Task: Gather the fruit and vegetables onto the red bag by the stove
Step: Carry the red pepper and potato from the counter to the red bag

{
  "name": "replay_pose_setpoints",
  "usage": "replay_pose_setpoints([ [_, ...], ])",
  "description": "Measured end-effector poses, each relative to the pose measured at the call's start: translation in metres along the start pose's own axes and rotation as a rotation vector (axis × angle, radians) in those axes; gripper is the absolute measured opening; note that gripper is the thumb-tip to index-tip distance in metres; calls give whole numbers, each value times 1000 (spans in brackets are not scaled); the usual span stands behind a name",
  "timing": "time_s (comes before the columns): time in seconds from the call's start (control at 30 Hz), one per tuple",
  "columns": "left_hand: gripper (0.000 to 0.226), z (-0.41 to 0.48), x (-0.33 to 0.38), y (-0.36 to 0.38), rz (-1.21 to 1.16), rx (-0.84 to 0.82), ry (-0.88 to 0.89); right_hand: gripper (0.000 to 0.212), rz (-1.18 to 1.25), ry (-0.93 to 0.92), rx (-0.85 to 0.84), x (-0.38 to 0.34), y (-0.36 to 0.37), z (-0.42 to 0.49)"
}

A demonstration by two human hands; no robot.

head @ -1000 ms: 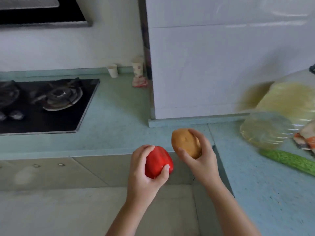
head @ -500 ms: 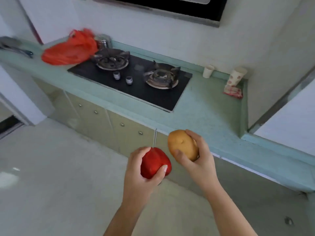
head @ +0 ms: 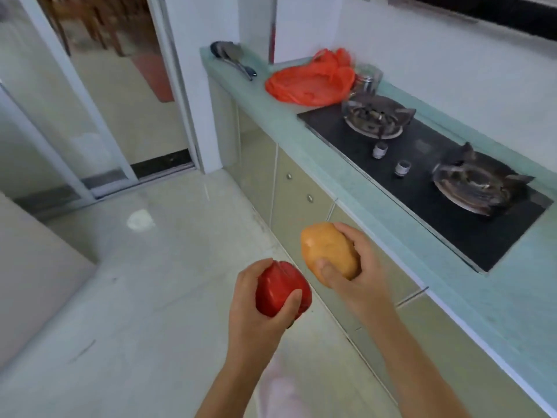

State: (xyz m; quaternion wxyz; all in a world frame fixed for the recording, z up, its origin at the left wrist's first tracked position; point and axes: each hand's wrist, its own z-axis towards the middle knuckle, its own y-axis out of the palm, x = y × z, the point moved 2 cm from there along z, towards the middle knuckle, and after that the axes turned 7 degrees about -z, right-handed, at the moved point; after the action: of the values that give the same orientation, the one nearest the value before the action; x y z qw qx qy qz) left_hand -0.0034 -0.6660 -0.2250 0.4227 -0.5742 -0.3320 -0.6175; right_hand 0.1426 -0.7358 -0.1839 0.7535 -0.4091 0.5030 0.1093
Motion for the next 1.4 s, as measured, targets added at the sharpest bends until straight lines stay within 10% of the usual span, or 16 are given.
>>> replay_pose_setpoints([
  [0.67,51,332,-18,-52,122,156,18,54,22,-176,-157,-43,146,328],
  [1.4,51,728,-71,-58,-5,-125,-6,65,11,24,-5,-79,270,657],
])
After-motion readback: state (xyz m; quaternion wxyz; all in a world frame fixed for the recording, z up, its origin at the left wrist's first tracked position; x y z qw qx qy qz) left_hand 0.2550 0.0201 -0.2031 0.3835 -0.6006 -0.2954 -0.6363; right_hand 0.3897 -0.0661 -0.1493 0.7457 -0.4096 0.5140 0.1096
